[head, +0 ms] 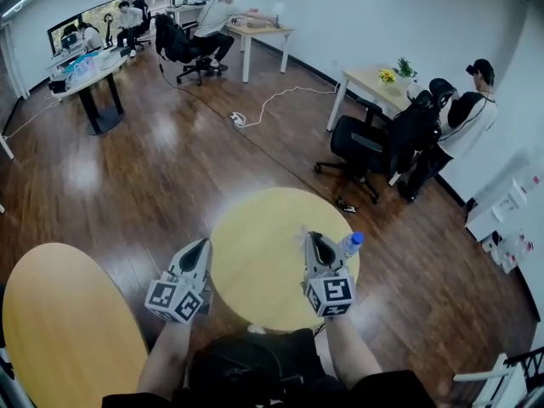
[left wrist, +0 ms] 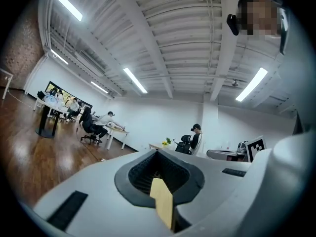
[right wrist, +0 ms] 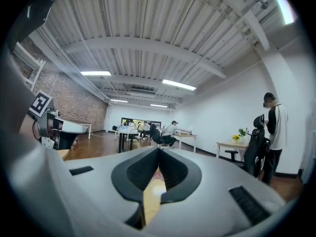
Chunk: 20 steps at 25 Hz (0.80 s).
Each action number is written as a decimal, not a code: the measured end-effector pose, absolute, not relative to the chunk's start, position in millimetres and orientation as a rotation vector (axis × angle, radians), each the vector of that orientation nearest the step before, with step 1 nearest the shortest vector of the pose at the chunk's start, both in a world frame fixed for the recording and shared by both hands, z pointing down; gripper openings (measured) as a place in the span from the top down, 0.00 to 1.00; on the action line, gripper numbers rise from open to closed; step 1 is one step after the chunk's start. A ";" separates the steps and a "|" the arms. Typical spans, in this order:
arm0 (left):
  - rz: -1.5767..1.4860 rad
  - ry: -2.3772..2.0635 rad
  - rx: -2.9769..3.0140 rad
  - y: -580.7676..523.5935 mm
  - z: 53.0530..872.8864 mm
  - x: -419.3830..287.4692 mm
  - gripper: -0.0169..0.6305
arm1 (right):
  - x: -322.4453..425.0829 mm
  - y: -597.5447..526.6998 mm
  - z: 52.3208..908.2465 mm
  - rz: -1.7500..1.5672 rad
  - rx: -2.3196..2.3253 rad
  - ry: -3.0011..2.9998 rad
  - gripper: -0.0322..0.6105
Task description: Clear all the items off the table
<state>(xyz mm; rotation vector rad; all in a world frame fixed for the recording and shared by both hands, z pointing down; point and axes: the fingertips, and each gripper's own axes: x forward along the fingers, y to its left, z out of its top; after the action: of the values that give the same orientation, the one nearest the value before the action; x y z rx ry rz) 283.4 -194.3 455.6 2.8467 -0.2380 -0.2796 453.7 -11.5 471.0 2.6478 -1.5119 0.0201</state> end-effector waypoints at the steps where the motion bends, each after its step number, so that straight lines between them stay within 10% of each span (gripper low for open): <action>1: -0.274 -0.221 2.845 -191.6 459.3 286.1 0.97 | 453.2 -9.5 474.4 0.027 2.650 -1.502 0.95; 20: 0.092 -0.363 2.692 -223.8 564.1 272.4 0.97 | 441.3 -54.9 619.1 0.498 2.406 -1.600 0.95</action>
<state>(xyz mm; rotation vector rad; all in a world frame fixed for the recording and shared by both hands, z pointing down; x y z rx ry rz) 272.4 -223.8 564.1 2.6918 -0.3631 0.0916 441.3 -54.9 619.1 2.4063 -1.6003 0.4978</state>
